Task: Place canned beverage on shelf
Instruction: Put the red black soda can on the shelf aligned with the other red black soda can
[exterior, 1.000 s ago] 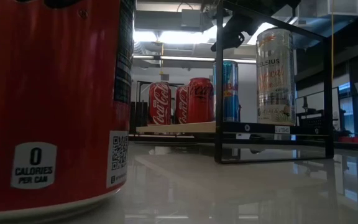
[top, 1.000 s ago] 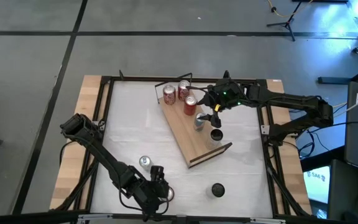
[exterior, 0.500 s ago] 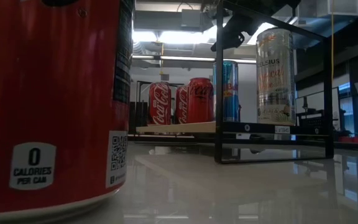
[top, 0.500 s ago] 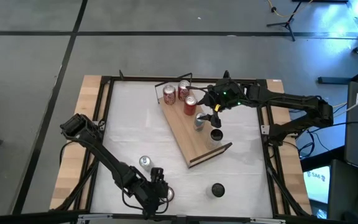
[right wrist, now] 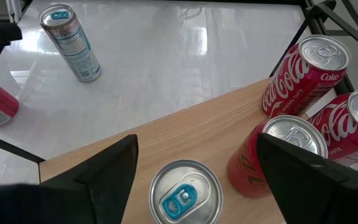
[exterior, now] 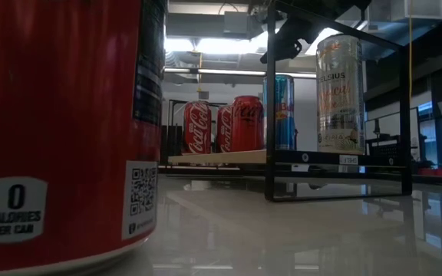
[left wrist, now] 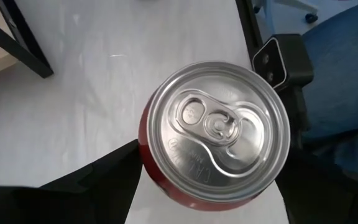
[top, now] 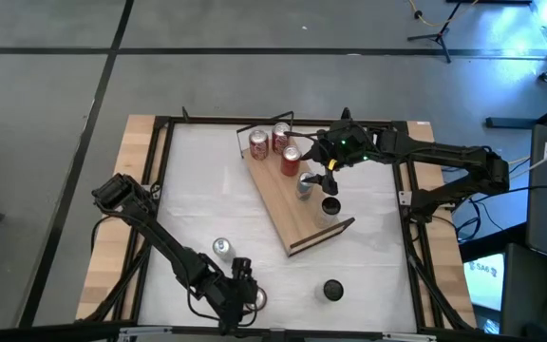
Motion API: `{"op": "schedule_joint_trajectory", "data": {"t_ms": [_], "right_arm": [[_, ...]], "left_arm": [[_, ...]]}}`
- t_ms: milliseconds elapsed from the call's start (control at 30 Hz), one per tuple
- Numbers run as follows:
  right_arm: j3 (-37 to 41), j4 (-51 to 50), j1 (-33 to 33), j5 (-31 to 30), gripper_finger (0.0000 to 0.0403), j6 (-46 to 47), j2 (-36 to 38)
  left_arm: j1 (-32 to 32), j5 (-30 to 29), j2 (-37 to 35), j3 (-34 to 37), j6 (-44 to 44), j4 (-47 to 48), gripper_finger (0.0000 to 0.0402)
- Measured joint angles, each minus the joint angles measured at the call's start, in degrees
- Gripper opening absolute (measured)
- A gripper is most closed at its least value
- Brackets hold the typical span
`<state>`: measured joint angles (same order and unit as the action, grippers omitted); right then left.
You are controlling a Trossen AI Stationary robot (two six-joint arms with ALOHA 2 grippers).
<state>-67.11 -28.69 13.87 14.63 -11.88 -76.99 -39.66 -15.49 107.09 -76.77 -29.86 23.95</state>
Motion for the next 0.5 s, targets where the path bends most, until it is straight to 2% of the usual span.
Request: {"op": "schedule_joint_trajectory", "data": {"t_ms": [500], "right_arm": [[0.0,0.0,0.01,0.0,0.0321,0.0,0.0]], "left_arm": [[0.0,-1.61,0.0,0.0,0.28,-1.25,0.033]]}}
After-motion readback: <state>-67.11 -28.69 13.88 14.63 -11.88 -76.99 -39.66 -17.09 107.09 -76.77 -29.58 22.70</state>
